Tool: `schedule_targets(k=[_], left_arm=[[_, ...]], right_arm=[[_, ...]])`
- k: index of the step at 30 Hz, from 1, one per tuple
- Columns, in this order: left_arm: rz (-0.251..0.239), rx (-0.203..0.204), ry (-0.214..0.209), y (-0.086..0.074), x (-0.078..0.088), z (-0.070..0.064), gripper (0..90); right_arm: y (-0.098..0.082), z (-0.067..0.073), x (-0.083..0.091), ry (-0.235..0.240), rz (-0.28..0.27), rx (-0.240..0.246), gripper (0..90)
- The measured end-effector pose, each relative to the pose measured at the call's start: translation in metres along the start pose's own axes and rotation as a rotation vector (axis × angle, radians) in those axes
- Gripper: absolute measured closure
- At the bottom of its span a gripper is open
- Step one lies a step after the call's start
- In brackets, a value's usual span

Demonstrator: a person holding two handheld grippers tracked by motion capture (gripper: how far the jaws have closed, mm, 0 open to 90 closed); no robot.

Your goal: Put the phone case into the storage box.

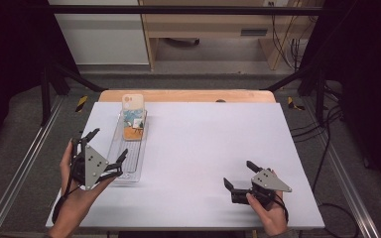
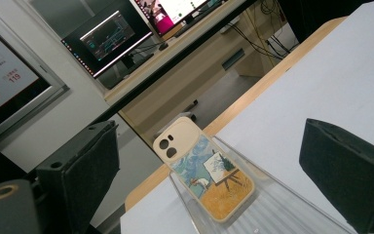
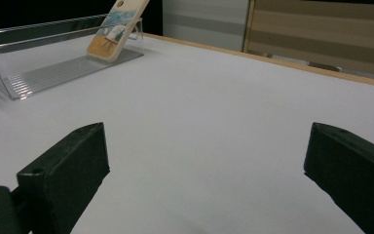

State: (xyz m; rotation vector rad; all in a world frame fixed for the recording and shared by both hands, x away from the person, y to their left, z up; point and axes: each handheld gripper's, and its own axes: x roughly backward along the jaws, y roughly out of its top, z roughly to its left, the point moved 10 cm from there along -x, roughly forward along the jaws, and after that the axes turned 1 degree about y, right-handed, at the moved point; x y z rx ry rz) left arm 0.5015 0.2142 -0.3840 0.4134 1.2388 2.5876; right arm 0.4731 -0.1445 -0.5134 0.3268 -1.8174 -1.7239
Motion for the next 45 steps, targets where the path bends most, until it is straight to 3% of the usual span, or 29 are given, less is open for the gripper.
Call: schedule_targets(k=[5, 18, 33, 45], left_arm=[[-0.006, 0.014, 0.01, -0.002, 0.004, 0.005, 7.1], [-0.016, 0.108, 0.043, -0.013, 0.016, 0.026, 5.9], [-0.049, 0.353, 0.05, -0.032, 0.03, 0.052, 3.2], [-0.064, 0.485, -0.015, -0.045, 0.032, 0.041, 3.0]], right_arm=[[0.0, 0.0, 0.0, 0.0, 0.001, 0.002, 2.5], [-0.001, 0.0, -0.001, 0.0, 0.003, 0.005, 2.6], [-0.001, 0.001, -0.001, 0.001, 0.005, 0.008, 2.5], [-0.001, 0.002, -0.001, 0.002, 0.006, 0.009, 2.5]])
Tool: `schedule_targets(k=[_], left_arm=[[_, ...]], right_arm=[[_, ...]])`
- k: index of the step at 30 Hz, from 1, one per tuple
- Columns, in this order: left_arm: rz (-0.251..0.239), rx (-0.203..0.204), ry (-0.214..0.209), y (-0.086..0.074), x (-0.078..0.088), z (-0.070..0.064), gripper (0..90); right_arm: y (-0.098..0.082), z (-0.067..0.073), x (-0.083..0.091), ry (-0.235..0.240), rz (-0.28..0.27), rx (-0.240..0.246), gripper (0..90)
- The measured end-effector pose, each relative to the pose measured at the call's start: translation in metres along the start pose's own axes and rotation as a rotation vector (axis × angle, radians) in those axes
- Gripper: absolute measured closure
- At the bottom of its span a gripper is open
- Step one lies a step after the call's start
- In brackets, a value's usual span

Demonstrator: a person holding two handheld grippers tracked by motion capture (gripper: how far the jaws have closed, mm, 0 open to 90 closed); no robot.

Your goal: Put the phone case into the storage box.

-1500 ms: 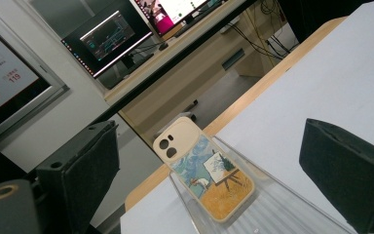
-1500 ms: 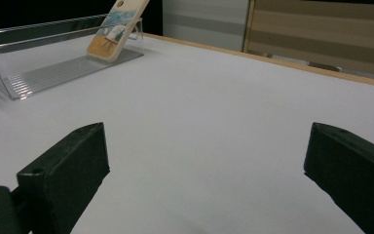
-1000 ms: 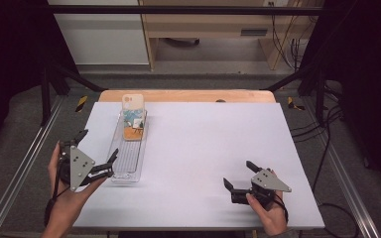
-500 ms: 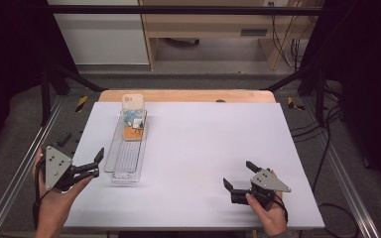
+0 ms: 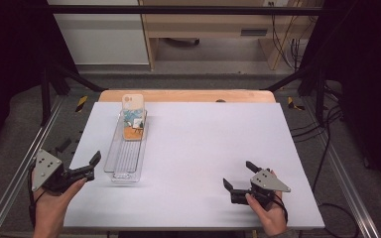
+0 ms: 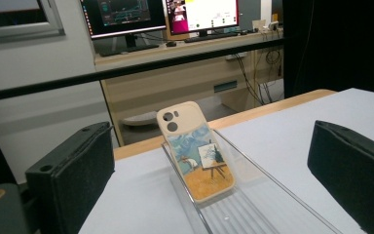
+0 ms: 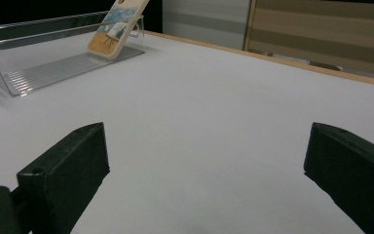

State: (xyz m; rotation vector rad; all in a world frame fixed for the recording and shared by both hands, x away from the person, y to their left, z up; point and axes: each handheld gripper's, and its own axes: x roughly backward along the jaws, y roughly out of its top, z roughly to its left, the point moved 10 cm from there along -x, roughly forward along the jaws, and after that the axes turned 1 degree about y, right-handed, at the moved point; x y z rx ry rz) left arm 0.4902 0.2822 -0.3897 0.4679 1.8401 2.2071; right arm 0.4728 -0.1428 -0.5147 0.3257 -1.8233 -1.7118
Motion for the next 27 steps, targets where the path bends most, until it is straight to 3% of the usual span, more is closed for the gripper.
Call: schedule_targets(k=[5, 10, 27], left_arm=[[0.002, 0.061, -0.015, -0.013, 0.0, -0.001, 3.0], [-0.004, 0.096, -0.03, -0.022, 0.0, -0.003, 3.0], [-0.012, 0.122, -0.055, -0.042, 0.004, -0.011, 3.0]], right_arm=[[0.0, 0.0, 0.0, 0.0, 0.001, 0.0, 2.5], [0.0, 0.001, -0.001, 0.002, 0.002, 0.002, 2.6], [-0.001, 0.001, -0.001, 0.002, 0.005, 0.003, 2.6]])
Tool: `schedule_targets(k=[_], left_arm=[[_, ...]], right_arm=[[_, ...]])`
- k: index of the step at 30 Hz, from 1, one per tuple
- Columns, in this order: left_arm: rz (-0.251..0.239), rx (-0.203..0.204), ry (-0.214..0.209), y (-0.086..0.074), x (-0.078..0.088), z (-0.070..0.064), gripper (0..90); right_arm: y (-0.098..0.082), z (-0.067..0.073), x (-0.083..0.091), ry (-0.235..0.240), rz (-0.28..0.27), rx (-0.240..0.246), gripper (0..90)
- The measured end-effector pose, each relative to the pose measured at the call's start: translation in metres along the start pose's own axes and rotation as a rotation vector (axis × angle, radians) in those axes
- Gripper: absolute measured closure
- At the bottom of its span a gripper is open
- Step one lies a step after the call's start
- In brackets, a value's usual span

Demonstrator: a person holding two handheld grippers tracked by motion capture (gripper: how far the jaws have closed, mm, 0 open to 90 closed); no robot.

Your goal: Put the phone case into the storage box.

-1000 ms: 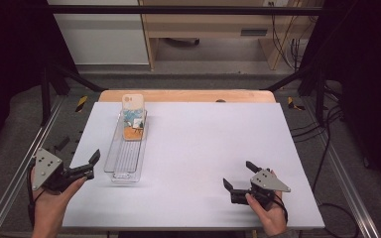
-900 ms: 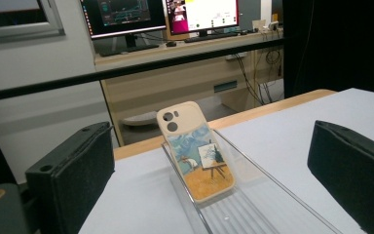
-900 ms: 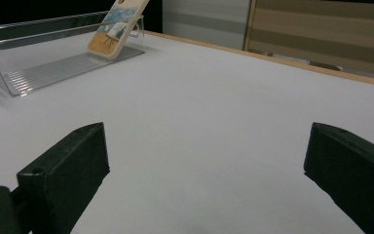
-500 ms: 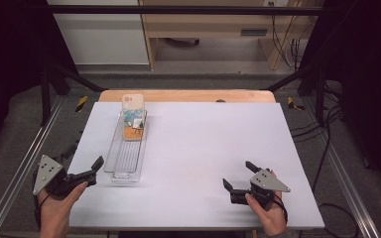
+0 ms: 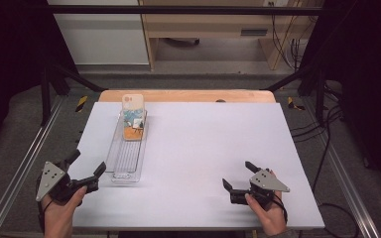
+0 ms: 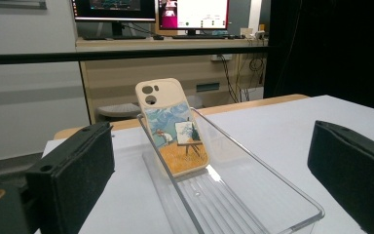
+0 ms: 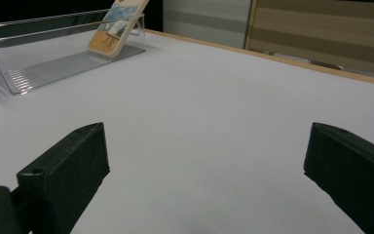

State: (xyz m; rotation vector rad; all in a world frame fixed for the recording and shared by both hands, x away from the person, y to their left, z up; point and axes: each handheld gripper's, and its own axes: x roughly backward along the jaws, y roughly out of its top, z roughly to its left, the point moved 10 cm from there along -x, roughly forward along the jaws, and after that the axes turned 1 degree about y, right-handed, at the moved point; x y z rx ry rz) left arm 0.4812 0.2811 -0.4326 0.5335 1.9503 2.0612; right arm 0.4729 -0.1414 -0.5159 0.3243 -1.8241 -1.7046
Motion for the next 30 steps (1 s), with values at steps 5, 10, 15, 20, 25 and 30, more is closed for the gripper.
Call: schedule_targets(k=[5, 10, 15, 20, 25, 30], left_arm=[[0.001, 0.008, -0.001, -0.005, -0.001, 0.0, 3.0], [0.002, 0.004, -0.004, -0.008, 0.0, 0.0, 3.0], [0.006, -0.002, -0.009, -0.013, -0.001, -0.002, 3.0], [0.014, -0.007, -0.022, -0.021, -0.004, -0.005, 3.0], [0.01, 0.001, -0.039, -0.025, -0.009, -0.009, 3.0], [0.014, 0.001, -0.06, -0.03, -0.012, -0.015, 3.0]], right_arm=[[0.0, 0.0, 0.0, 0.0, 0.0, 0.0, 2.6], [0.0, 0.0, 0.0, -0.001, 0.001, 0.0, 2.5], [-0.001, -0.001, 0.0, -0.002, 0.002, 0.001, 2.6], [-0.001, -0.001, 0.0, -0.004, 0.004, 0.003, 2.6], [-0.002, -0.002, -0.001, -0.007, 0.005, 0.006, 2.6], [-0.001, -0.004, 0.0, -0.014, -0.002, 0.01, 2.6]])
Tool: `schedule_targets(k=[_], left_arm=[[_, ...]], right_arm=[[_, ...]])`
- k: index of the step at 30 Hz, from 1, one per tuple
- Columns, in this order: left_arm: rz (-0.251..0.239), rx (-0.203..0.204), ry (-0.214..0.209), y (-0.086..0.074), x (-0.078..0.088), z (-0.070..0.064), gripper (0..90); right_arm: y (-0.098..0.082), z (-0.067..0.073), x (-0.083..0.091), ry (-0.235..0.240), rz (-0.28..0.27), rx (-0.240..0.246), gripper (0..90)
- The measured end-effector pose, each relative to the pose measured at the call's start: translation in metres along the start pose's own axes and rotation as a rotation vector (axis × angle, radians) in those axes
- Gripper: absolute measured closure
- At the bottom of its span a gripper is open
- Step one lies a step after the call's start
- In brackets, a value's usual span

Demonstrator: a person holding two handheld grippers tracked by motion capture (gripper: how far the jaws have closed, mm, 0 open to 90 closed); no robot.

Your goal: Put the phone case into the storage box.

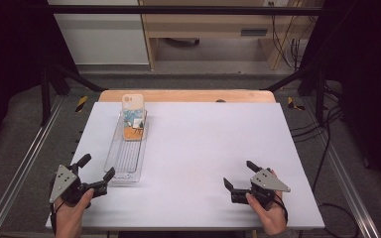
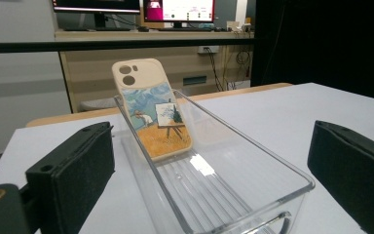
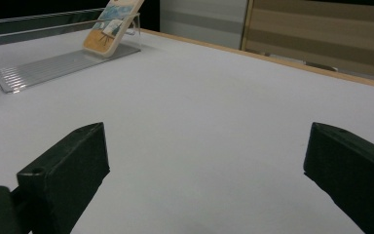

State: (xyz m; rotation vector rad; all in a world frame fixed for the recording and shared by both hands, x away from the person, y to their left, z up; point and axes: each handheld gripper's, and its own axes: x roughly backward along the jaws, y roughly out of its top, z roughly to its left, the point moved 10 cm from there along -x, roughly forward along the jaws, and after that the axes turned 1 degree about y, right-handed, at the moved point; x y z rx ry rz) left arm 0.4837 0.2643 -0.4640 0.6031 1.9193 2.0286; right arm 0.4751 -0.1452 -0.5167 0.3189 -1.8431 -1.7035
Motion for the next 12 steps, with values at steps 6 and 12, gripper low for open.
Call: schedule_targets(k=[6, 12], left_arm=[[0.001, -0.008, -0.007, -0.006, -0.001, -0.004, 3.0], [-0.015, 0.003, -0.013, -0.005, -0.003, -0.008, 3.0]], right_arm=[[0.003, -0.007, 0.002, -0.027, -0.021, 0.006, 3.1], [0.003, -0.018, 0.003, -0.07, -0.033, 0.01, 3.6]])
